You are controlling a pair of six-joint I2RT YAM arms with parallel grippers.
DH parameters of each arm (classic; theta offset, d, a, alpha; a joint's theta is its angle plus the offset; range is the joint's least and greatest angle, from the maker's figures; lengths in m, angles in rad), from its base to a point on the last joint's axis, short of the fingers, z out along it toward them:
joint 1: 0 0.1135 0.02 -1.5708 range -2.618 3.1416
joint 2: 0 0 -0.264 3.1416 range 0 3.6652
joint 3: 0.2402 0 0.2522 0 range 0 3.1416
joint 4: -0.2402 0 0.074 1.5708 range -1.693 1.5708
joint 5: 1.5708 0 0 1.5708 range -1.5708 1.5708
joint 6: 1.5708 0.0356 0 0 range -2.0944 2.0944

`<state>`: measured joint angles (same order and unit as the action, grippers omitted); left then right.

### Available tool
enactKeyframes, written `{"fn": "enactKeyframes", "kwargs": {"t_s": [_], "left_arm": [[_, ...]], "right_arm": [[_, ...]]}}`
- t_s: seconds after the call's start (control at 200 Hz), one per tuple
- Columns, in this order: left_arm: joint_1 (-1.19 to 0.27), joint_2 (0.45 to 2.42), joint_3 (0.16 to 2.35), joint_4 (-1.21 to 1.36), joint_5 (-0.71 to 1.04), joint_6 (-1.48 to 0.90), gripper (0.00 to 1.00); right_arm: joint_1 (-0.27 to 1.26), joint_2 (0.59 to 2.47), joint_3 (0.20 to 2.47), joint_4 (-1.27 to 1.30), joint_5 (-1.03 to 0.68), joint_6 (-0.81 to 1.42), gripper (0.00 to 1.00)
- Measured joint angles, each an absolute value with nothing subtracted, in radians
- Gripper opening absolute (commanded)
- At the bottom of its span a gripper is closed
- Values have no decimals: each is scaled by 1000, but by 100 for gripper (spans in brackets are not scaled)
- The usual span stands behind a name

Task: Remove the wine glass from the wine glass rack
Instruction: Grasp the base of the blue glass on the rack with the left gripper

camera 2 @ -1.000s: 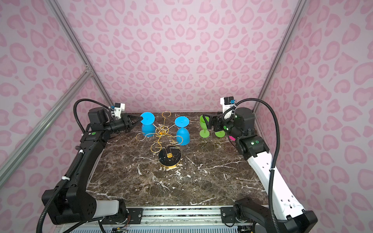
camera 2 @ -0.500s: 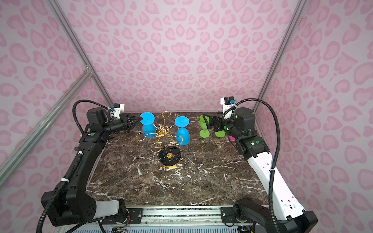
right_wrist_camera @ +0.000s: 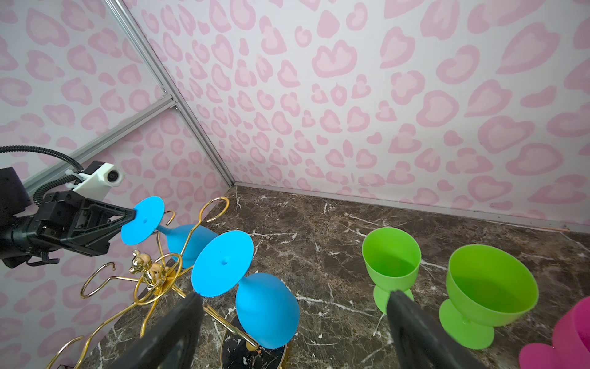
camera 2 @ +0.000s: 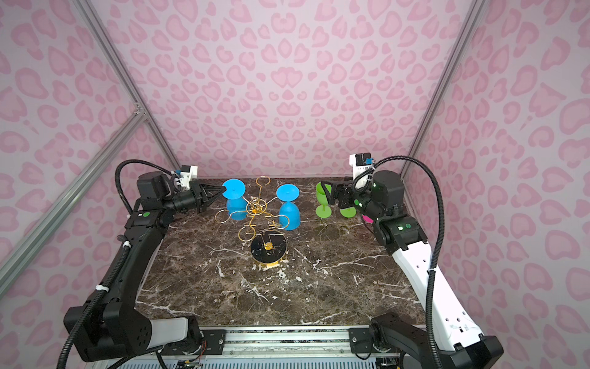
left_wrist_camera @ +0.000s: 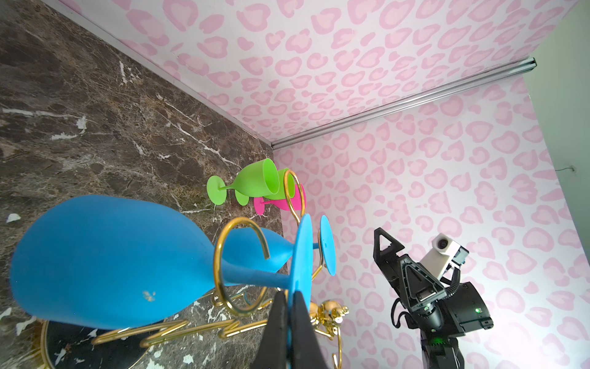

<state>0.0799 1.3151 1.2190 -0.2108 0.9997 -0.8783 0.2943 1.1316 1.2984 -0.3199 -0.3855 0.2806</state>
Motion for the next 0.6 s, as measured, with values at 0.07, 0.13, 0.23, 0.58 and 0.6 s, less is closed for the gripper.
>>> {"fn": "enactKeyframes", "kwargs": {"t_s": [0.07, 0.13, 0.23, 0.58, 0.6], "left_arm": [[76, 1314, 1219, -211, 999, -888, 3], [70, 1312, 1217, -209, 997, -889, 3], [64, 1311, 1216, -208, 997, -894, 3], [27, 1312, 1216, -207, 987, -908, 3], [25, 1312, 1216, -207, 987, -908, 3]], "right_arm": [[294, 1131, 1298, -320, -385, 281, 92], [294, 1130, 1298, -320, -385, 281, 92], [294, 1127, 1298, -320, -385, 281, 92], [294, 1118, 1298, -320, -385, 281, 92], [294, 1117, 1297, -320, -385, 281, 92]]}}
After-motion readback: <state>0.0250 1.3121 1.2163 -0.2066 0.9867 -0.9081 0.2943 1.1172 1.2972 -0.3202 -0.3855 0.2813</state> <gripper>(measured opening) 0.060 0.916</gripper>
